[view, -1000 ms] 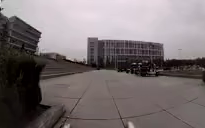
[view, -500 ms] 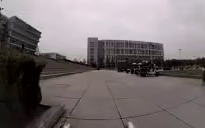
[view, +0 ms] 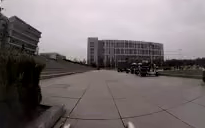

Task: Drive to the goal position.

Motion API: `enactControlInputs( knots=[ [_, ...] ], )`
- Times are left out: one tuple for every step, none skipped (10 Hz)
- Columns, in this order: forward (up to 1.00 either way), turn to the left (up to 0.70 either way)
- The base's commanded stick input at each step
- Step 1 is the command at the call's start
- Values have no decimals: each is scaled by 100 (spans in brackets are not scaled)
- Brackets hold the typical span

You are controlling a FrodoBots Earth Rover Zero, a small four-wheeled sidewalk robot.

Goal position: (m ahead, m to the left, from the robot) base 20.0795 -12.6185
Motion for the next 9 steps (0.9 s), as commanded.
enactControlInputs(
  knots=[
    [2, 0],
    [0, 0],
    [0, 0],
    [2, 0],
    [0, 0],
    [0, 0],
    [0, 0],
    [0, 0],
    [0, 0]
  ],
)
